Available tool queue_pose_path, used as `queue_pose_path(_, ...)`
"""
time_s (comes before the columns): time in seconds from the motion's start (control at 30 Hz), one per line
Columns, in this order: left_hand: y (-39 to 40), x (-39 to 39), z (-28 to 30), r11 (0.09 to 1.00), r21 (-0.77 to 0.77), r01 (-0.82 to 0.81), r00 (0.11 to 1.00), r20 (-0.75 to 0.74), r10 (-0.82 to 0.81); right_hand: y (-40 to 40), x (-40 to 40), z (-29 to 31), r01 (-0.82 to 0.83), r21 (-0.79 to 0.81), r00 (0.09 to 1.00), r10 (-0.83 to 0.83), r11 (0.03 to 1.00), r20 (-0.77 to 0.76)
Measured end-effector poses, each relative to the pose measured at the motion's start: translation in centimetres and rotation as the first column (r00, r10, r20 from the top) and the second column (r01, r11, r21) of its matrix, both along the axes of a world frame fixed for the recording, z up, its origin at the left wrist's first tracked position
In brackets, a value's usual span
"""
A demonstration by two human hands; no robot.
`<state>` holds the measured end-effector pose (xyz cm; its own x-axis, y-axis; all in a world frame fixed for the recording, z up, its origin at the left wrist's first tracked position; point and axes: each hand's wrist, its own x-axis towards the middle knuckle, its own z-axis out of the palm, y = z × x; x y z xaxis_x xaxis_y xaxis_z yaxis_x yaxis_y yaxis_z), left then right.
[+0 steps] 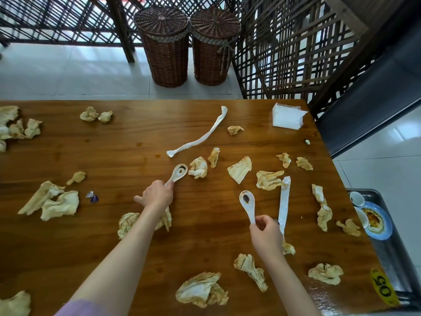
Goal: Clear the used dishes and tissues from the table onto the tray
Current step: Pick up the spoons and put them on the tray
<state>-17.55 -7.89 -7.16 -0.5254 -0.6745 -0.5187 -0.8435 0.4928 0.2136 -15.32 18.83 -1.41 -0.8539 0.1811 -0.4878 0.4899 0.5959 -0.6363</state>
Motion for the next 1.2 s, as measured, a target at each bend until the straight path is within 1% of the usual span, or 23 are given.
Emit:
queue_pose_path(0.13, 0.1, 0.2, 0.6, 1.0, 0.023, 0.001, 0.999, -0.046, 0.0, -0.1, 0.3, 0.4, -0.007, 0.007, 1.0, 0.007, 1.0, -0.016)
queue_pose_path(0.23, 0.6, 1.2, 1.6, 0.995, 0.071, -0.064, 0.984, -0.162, 0.074, -0.3, 0.6, 0.8, -0.021, -0.004, 1.0, 0.021, 1.0, -0.017)
queue_pose_path(0.33, 1.0, 3.4, 3.0, 0.99, 0.099, -0.098, 0.951, -0.284, 0.123, -1.1, 1.0, 1.2, -0.043, -0.035, 0.999, 0.042, 0.998, -0.015)
queue_pose_path(0.43, 0.8, 6.5, 4.6, 0.988, 0.088, -0.13, 0.92, -0.361, 0.153, -2.5, 1.8, 1.7, -0.099, -0.057, 0.995, 0.098, 0.993, -0.02)
queue_pose_path(0.53, -0.1, 9.2, 6.2, 0.978, 0.045, -0.202, 0.89, -0.408, 0.202, -4.4, 2.5, 1.9, -0.178, -0.117, 0.984, 0.176, 0.977, -0.022)
queue_pose_path(0.57, -0.6, 10.3, 6.5, 0.972, 0.063, -0.226, 0.876, -0.424, 0.231, -5.2, 2.8, 1.9, -0.2, -0.14, 0.98, 0.199, 0.97, -0.019)
queue_pose_path(0.6, -1.0, 11.3, 6.7, 0.963, 0.112, -0.244, 0.854, -0.446, 0.268, -6.0, 3.1, 1.9, -0.216, -0.158, 0.976, 0.216, 0.964, -0.015)
queue_pose_path(0.67, -1.8, 13.5, 6.9, 0.928, 0.26, -0.267, 0.79, -0.492, 0.366, -7.7, 3.9, 1.9, -0.236, -0.186, 0.97, 0.242, 0.954, 0.007)
queue_pose_path(0.73, -2.3, 15.8, 6.9, 0.873, 0.39, -0.292, 0.735, -0.492, 0.466, -9.3, 4.6, 2.1, -0.247, -0.202, 0.966, 0.258, 0.948, 0.033)
queue_pose_path(0.77, -2.6, 17.0, 7.0, 0.847, 0.438, -0.302, 0.724, -0.473, 0.502, -10.0, 5.0, 2.2, -0.255, -0.208, 0.962, 0.269, 0.944, 0.044)
queue_pose_path(0.93, -3.7, 22.0, 7.5, 0.769, 0.569, -0.292, 0.724, -0.393, 0.566, -13.4, 6.7, 2.7, -0.309, -0.237, 0.94, 0.334, 0.921, 0.073)
queue_pose_path(1.03, -4.7, 24.6, 7.7, 0.732, 0.593, -0.335, 0.689, -0.375, 0.619, -15.1, 7.8, 2.7, -0.345, -0.231, 0.926, 0.37, 0.91, 0.072)
queue_pose_path(1.2, -8.8, 28.5, 7.5, 0.707, 0.563, -0.427, 0.651, -0.352, 0.673, -18.1, 9.8, 2.7, -0.375, -0.212, 0.914, 0.398, 0.903, 0.078)
